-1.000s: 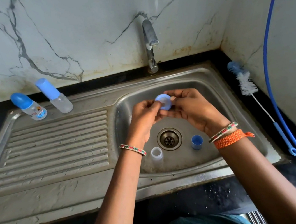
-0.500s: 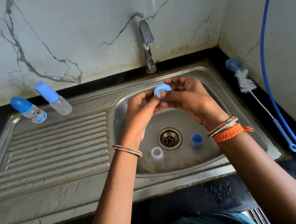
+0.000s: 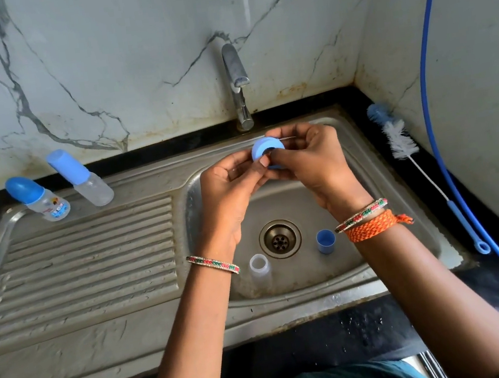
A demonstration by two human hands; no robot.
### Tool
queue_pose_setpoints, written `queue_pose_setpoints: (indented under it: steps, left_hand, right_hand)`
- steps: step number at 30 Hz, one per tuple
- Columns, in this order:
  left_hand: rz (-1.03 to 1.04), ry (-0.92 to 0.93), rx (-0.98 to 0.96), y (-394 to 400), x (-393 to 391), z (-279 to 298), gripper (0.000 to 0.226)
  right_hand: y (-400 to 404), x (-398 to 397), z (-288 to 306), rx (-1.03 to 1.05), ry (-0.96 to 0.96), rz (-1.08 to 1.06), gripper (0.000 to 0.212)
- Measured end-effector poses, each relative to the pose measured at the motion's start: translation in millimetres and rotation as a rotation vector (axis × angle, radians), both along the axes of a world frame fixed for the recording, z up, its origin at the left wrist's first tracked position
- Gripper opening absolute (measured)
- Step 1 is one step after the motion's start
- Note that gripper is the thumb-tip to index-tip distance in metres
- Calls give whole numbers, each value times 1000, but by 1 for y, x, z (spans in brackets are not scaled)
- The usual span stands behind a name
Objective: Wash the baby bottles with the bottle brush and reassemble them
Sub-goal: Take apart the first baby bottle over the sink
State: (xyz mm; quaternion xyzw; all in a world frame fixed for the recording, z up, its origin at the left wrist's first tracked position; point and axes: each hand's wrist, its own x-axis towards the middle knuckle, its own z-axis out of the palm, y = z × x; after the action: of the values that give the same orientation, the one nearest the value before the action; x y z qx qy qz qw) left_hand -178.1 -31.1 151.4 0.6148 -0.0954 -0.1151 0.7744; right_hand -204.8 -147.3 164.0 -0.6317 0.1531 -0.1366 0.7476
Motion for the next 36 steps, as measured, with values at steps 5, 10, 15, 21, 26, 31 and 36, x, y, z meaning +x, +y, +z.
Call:
queue_pose_setpoints:
  steps: [5,10,15,21,26,31,36]
  left_hand:
    - [-28,108,-68,5,7,1,14]
    - [-69,295,-190,8,15,-5,12]
    - [-47,379,-150,8,25,-27,24]
    - [-44,355,118,16,45,-79,36]
    - [-112,416,345,32,76,-135,54]
    - [-64,422,400,32,101,-182,31]
    - [118,546,425,10,128,-237,30]
  right_hand:
    - [-6,-1,-2,-112,-32,-25,14]
    - [-8,-5,-4,-194,-15,63,21]
    - [-14,-4,-13,50,64,374,23]
    - [-7,31,-65,-195,235,311,18]
    - [-8,75,-118,-36,487,363,28]
    - [-12,110,-177,77,644,225,28]
    - [-12,144,-226,-197,744,124,25]
